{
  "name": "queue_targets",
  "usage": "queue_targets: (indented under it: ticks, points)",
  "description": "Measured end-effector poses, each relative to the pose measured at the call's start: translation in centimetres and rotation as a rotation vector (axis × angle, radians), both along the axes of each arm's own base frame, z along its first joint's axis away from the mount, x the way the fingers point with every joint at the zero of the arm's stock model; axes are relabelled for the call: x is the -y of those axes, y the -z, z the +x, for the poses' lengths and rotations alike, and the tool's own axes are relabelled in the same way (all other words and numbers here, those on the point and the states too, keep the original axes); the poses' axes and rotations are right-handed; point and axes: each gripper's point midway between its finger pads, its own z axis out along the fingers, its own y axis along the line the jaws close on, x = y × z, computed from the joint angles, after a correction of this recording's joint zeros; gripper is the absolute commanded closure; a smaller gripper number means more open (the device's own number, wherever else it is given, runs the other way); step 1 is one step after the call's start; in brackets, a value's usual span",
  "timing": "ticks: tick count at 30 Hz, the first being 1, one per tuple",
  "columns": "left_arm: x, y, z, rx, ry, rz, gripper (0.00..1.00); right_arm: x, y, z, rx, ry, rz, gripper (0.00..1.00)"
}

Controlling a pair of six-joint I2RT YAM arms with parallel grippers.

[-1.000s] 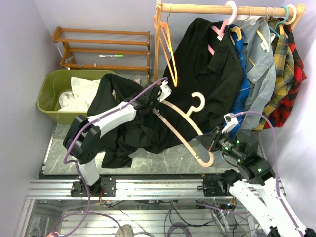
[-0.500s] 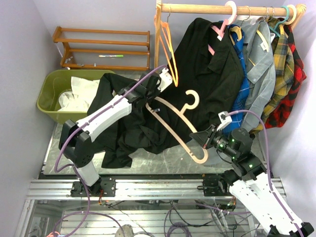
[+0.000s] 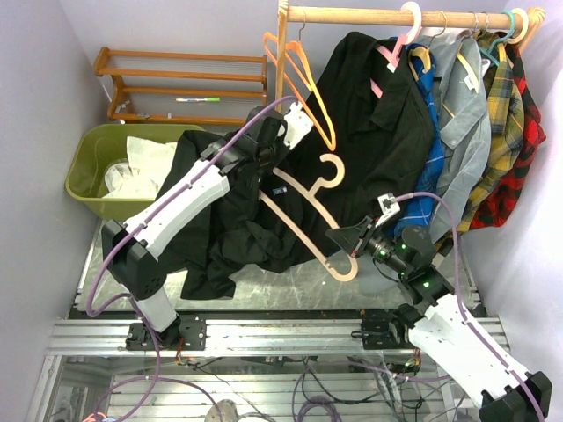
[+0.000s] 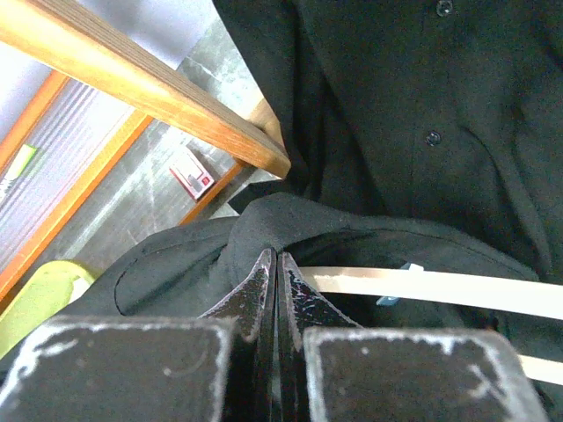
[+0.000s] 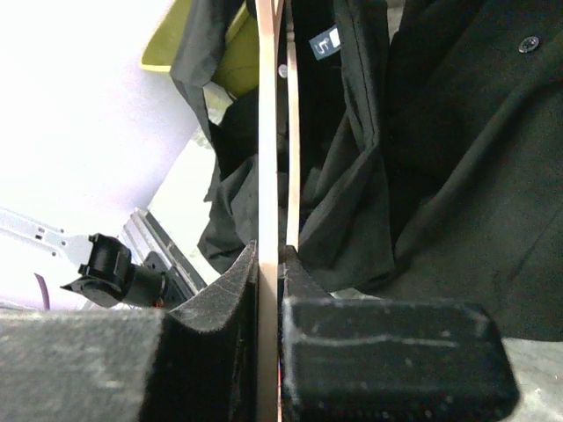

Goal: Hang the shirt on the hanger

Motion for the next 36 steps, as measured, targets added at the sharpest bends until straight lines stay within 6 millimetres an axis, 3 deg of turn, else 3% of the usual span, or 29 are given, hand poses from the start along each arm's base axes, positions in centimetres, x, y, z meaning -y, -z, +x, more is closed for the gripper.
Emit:
queue_targets:
  ticks: [9,20,28,36]
  points:
    - [0.2,0.9,-2.0,-0.071,0.046,0.0,0.93,-0.8,-0.7,1.4,0.07,0.008,0.084,1.0]
    - [0.3,2.0,-4.5,-0.164,0.118,-0.004,0.93,-5.8,0.8,2.9,0.028,-0.051,0.082,1.0]
    - [-1.1,1.7,-7.0,-0.198,0.151,0.007,0.93,-7.3,1.1,5.7,0.035,0.022,0.115,1.0]
    - [-1.7,2.5,-8.4,-0.219,0.197,0.025,0.93,-8.9,0.6,6.9,0.069,0.028,0.157,1.0]
